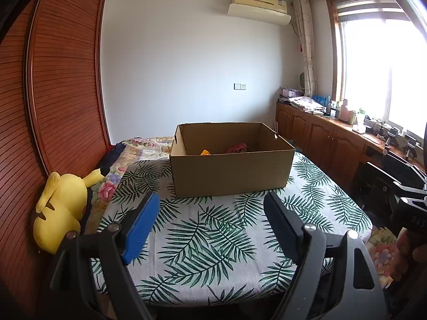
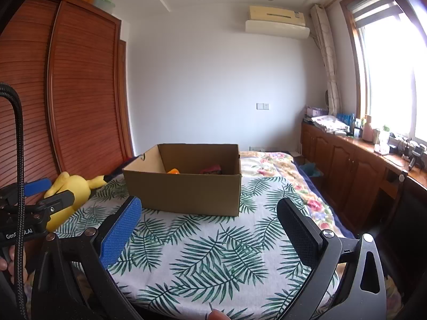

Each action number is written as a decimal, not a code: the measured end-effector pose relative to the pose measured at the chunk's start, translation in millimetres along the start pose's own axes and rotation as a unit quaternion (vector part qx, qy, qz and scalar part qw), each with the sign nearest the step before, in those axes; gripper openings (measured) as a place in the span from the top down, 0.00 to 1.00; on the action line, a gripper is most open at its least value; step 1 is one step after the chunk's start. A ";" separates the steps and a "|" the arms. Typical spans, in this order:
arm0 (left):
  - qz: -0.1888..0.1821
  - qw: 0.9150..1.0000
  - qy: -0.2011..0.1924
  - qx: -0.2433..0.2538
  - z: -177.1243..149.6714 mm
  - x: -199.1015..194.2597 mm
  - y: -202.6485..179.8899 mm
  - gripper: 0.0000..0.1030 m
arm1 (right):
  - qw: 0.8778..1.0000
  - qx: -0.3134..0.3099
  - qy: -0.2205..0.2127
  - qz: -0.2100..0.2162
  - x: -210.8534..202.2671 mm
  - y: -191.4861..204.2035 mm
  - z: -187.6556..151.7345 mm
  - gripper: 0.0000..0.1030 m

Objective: Organize snacks

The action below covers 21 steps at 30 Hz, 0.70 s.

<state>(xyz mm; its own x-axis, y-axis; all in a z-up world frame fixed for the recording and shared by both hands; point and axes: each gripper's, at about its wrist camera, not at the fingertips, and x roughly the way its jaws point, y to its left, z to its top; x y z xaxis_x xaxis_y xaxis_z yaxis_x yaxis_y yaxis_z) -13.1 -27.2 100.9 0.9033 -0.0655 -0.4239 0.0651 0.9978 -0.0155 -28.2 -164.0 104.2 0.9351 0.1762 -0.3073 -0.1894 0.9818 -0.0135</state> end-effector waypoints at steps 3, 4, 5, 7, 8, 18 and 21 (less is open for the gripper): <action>0.000 1.000 -0.001 0.001 -0.2 -0.2 -0.3 0.21 | 1.000 0.000 0.001 0.000 -0.1 -1.0 -1.2 0.00; 0.000 1.000 -0.001 0.001 -0.3 -0.4 0.0 0.21 | 1.000 0.001 0.001 -0.001 0.3 -1.5 -1.4 0.00; -0.001 1.000 -0.001 0.001 -0.3 -0.4 -0.3 0.21 | 1.000 0.002 0.001 0.000 0.4 -2.1 -1.7 0.00; -0.001 1.000 -0.001 0.001 -0.5 -1.0 -0.2 0.21 | 1.000 0.002 0.002 0.000 0.3 -2.3 -2.1 0.00; -0.001 1.000 -0.001 0.000 -0.4 -0.9 -0.2 0.21 | 1.000 0.002 0.003 0.001 0.2 -2.2 -2.3 0.00; 0.000 1.000 -0.003 0.005 -0.8 -2.2 -1.8 0.21 | 1.000 0.001 0.002 0.000 0.4 -1.9 -1.8 0.00; -0.001 1.000 -0.003 0.004 -0.4 -2.8 -0.9 0.21 | 1.000 0.001 0.002 0.000 0.2 -2.0 -1.8 0.00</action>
<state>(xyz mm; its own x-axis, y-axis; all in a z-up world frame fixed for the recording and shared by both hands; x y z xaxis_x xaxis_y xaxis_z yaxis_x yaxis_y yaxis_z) -15.9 -27.9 101.7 0.9058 -0.0680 -0.4182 0.0707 0.9975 -0.0091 -28.1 -166.1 102.4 0.9342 0.1758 -0.3103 -0.1887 0.9820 -0.0116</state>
